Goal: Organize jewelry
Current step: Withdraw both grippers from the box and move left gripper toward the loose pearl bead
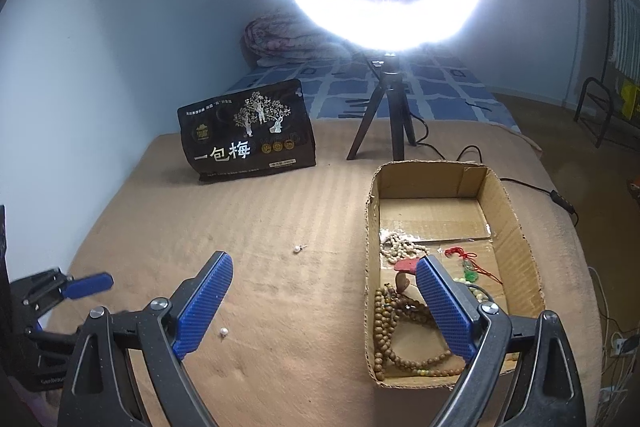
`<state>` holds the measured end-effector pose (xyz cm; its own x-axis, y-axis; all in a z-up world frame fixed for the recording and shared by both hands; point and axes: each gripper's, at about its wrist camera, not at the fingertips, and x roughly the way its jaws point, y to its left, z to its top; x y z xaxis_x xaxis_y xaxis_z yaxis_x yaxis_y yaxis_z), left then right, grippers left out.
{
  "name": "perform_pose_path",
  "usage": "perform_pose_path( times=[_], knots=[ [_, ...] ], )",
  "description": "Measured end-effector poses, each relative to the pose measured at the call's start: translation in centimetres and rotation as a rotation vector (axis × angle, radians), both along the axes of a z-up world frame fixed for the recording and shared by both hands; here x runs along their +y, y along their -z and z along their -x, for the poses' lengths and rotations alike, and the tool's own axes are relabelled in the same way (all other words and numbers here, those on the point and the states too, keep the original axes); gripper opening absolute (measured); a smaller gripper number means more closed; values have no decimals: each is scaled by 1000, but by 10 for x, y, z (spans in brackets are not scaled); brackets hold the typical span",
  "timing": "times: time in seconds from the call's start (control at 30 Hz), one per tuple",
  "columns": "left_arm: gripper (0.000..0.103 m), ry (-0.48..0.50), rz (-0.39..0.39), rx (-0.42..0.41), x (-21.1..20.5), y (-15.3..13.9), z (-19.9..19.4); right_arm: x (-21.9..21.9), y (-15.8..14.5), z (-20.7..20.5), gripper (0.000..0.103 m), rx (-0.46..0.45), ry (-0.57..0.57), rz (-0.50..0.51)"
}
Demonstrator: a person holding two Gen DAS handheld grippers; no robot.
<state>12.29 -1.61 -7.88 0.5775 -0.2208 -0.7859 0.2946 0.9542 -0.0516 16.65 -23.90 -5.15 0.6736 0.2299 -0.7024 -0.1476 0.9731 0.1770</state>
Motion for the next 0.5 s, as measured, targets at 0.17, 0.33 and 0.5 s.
perform_pose_path(
  times=[0.17, 0.33, 0.5],
  knots=[
    [58, 12, 12, 15, 2, 13, 3, 5, 1, -1, 93, -31, 12, 7],
    [58, 44, 67, 53, -2, 32, 1, 7, 6, -9, 84, -16, 6, -4],
    [58, 64, 60, 118, -10, 56, -8, 14, 23, -25, 80, 59, -13, -8]
  ],
)
